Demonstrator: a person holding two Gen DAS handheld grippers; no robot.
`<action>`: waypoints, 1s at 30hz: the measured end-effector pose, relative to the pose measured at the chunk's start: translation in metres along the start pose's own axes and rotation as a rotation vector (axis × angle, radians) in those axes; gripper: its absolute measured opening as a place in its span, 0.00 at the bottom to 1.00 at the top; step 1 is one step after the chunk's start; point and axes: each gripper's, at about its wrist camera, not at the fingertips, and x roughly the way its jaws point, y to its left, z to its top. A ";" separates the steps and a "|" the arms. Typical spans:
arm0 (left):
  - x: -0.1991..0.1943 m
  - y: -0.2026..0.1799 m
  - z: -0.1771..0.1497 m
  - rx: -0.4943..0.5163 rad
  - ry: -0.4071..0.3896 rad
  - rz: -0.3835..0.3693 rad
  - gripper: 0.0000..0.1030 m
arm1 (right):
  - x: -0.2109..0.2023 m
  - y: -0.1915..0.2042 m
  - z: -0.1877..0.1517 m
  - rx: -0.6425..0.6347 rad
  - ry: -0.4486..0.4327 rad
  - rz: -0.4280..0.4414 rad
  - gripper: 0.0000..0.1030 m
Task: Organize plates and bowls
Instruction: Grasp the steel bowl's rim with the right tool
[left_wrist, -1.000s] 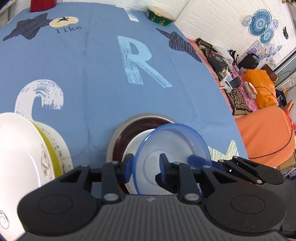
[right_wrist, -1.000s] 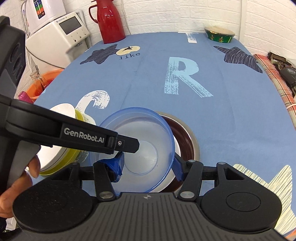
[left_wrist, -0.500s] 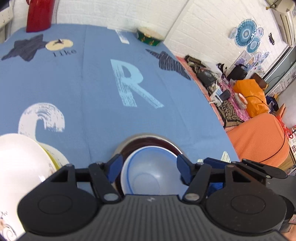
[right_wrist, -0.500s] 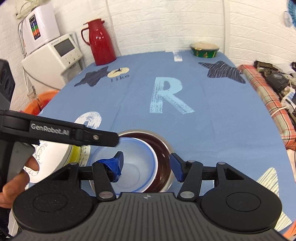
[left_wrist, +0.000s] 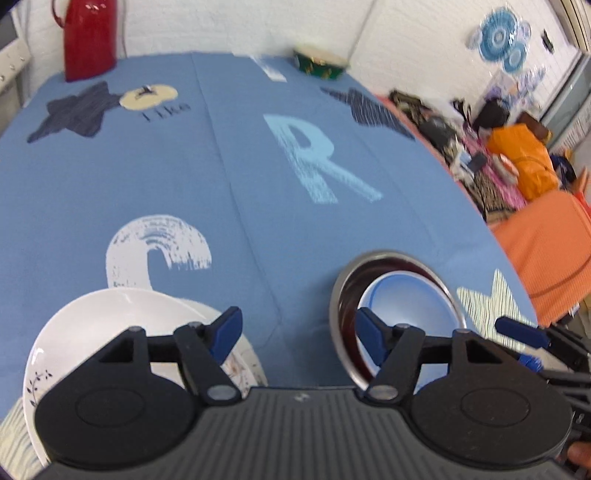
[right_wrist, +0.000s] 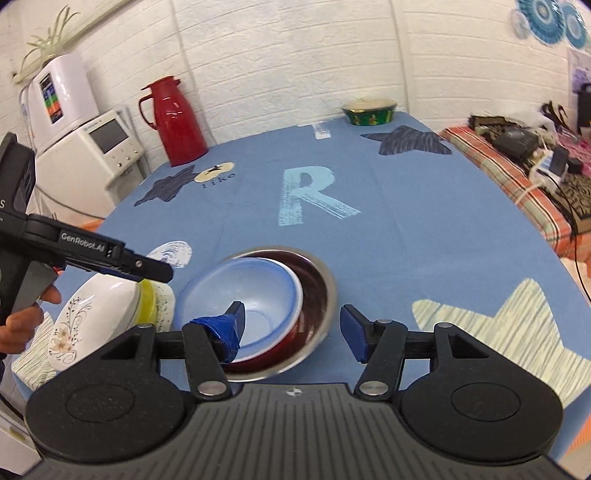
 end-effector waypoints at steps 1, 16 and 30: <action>0.004 0.002 0.002 0.008 0.024 -0.010 0.66 | 0.002 -0.003 0.000 0.014 0.006 -0.008 0.41; 0.039 -0.002 0.005 0.080 0.078 -0.002 0.68 | 0.027 -0.023 -0.002 0.022 0.103 -0.065 0.43; 0.041 -0.012 -0.002 0.112 0.040 0.050 0.68 | 0.045 -0.021 0.005 -0.027 0.167 -0.059 0.46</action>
